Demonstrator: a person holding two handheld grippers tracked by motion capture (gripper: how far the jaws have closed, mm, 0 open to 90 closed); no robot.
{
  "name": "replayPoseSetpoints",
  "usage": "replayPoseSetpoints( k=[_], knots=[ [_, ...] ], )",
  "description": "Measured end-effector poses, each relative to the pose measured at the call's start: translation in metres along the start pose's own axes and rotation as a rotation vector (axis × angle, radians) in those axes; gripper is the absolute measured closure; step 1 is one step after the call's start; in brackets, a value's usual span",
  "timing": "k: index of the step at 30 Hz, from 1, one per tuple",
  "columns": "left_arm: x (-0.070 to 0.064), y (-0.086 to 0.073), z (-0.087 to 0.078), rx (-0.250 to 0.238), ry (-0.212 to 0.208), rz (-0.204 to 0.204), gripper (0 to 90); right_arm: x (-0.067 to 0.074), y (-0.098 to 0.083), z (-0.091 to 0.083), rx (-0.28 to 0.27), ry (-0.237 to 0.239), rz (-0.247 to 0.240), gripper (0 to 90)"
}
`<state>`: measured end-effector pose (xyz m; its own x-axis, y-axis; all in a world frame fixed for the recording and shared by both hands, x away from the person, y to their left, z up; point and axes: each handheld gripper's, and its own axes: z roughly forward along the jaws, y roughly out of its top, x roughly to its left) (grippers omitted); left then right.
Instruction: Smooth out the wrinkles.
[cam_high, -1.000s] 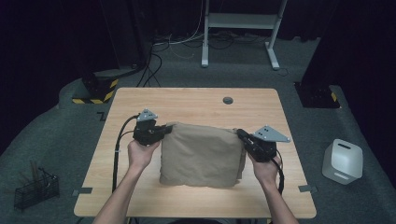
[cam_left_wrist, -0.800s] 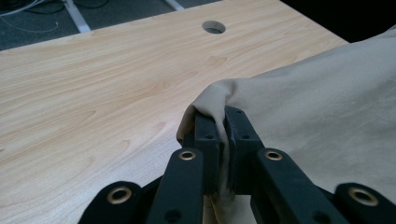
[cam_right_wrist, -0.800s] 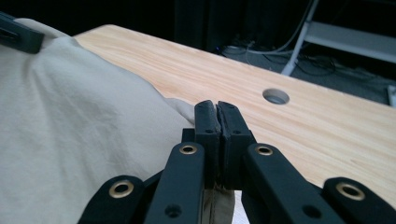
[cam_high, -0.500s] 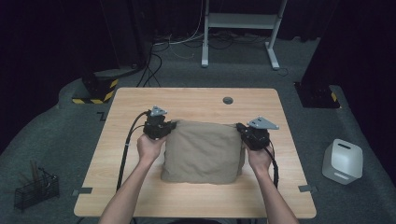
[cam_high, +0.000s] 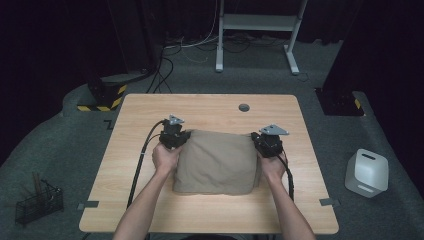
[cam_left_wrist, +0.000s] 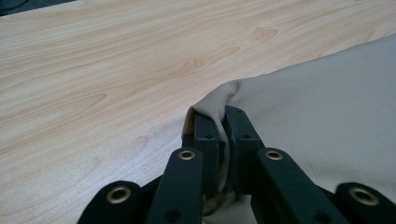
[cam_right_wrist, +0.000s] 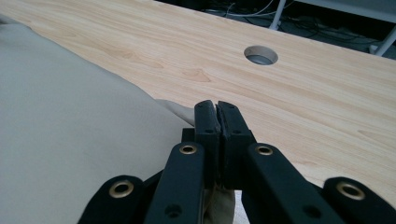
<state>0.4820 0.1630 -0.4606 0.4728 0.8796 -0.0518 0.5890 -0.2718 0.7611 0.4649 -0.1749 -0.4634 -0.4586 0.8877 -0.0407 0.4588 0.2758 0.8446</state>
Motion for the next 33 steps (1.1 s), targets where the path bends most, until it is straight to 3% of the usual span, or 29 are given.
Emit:
replayPoseSetpoints(
  k=[8, 14, 23, 33],
  knots=[
    [-0.001, -0.007, 0.012, 0.03, 0.025, -0.002, 83.9, -0.001, -0.007, 0.014, 0.041, -0.009, 0.015, 87.8],
    [0.0, -0.017, 0.019, 0.05, 0.021, -0.02, 83.6, 0.0, -0.017, 0.022, 0.076, 0.0, 0.024, 87.8],
    [-0.001, -0.025, 0.016, 0.057, 0.015, -0.015, 83.7, 0.0, -0.024, 0.023, 0.094, 0.015, 0.024, 87.7],
    [-0.004, -0.045, 0.012, 0.078, -0.008, -0.016, 84.0, 0.005, -0.037, 0.018, 0.119, 0.041, 0.022, 87.7]
  ],
)
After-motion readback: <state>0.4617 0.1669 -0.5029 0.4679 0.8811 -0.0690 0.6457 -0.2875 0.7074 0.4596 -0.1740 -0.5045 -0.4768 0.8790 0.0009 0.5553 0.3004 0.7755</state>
